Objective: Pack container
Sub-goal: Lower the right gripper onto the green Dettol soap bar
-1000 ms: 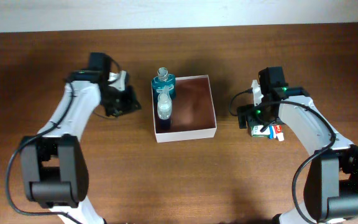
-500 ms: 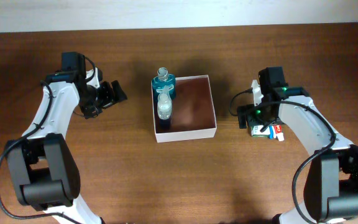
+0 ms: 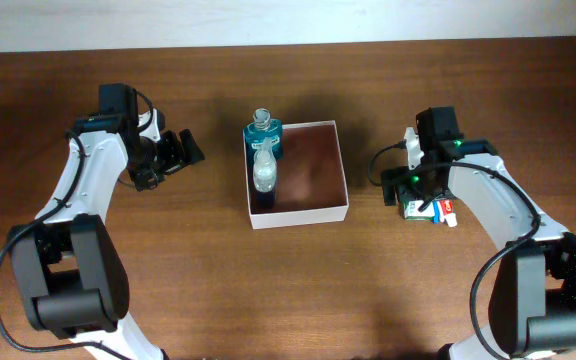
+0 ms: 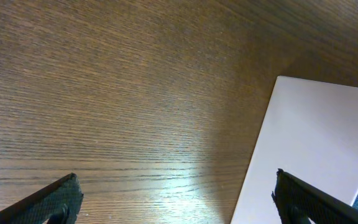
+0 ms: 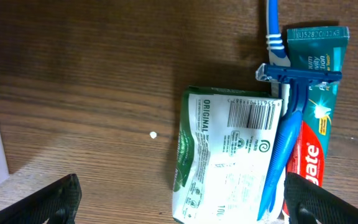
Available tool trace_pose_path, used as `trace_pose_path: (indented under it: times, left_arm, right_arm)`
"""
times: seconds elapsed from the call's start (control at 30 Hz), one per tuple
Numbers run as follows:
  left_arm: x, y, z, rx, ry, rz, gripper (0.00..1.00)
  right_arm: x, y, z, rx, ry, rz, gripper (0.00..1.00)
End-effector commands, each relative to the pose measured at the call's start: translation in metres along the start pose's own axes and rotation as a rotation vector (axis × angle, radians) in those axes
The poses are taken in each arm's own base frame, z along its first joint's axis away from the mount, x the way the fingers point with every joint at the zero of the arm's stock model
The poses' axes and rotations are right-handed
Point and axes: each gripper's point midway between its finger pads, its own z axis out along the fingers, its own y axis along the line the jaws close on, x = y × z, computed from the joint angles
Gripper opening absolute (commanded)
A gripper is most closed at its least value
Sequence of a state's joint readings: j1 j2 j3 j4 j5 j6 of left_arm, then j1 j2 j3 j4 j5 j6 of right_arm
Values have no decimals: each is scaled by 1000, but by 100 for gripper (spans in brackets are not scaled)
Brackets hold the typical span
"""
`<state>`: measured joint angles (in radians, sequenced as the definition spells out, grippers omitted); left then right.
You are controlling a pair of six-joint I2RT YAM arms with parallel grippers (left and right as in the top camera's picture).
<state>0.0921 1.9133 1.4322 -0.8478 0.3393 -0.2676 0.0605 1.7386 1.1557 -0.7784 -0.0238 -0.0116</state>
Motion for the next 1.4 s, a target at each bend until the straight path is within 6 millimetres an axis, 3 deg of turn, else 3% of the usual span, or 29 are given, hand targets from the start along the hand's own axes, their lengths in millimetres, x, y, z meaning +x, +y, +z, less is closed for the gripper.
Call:
trace_pose_path:
  times: [0.0, 0.3, 0.47, 0.5, 0.67, 1.27, 1.37]
  left_arm:
    - [2, 5, 7, -12, 17, 2, 99]
    - [2, 6, 7, -13, 17, 2, 99]
    - [2, 6, 7, -13, 17, 2, 99]
    - [2, 5, 7, -12, 17, 2, 99]
    - [2, 6, 7, -13, 17, 2, 99]
    - [2, 6, 7, -13, 17, 2, 99]
    - [2, 6, 7, -13, 17, 2, 99]
  right_arm:
    - [-4, -8, -3, 51, -6, -6, 99]
    - [0, -22, 6, 62, 16, 66, 99]
    - [2, -20, 12, 32, 34, 74, 100]
    - [2, -20, 13, 31, 36, 74, 93]
    - [1, -8, 14, -33, 33, 74, 83]
    - [11, -12, 35, -14, 54, 74, 80]
    - [11, -12, 35, -14, 54, 74, 63]
